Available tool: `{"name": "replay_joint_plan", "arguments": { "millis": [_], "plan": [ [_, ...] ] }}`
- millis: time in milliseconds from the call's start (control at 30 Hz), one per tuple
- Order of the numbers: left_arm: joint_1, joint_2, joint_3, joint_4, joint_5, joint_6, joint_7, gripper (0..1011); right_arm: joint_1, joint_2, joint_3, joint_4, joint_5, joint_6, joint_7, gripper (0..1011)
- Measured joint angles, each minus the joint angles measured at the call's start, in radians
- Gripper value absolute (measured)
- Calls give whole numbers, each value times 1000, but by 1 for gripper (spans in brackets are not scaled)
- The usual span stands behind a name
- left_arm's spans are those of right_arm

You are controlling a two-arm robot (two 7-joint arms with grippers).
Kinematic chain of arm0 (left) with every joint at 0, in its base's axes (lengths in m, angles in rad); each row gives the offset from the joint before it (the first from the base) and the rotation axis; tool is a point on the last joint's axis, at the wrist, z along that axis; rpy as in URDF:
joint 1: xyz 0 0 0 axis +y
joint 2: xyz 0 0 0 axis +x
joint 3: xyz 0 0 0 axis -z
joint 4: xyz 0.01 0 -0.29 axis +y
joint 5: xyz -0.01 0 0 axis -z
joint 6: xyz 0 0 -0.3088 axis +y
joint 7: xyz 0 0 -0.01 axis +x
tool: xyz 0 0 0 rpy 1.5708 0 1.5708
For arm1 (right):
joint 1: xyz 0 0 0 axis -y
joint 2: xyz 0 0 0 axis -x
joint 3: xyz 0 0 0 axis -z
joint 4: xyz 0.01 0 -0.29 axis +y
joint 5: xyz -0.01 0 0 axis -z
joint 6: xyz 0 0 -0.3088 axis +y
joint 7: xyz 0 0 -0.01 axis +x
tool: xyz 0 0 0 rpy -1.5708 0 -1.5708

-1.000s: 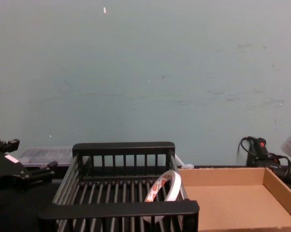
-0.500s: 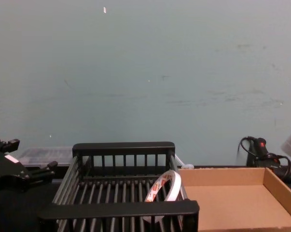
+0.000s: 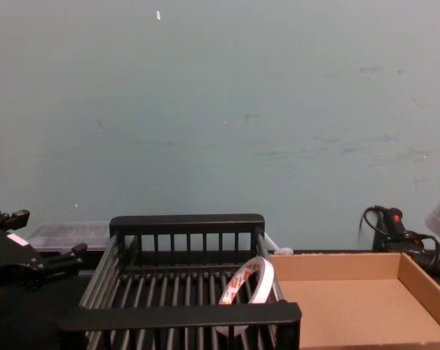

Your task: Pick up the white tape and place it into the black box , Pick up the silver tape and place it into the brown box.

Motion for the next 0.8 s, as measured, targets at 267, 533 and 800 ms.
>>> {"name": "replay_joint_plan", "arguments": {
  "millis": [267,533,800],
  "plan": [
    [0,0,0,0,0,0,0,1001,-1,0,1,0,0,0,0,169],
    [0,0,0,0,0,0,0,1001,-10,-18,44,-2,21,4,-34,169],
    [0,0,0,0,0,0,0,1001,-1,-52,102,-2,52,6,-83,169]
  ]
}}
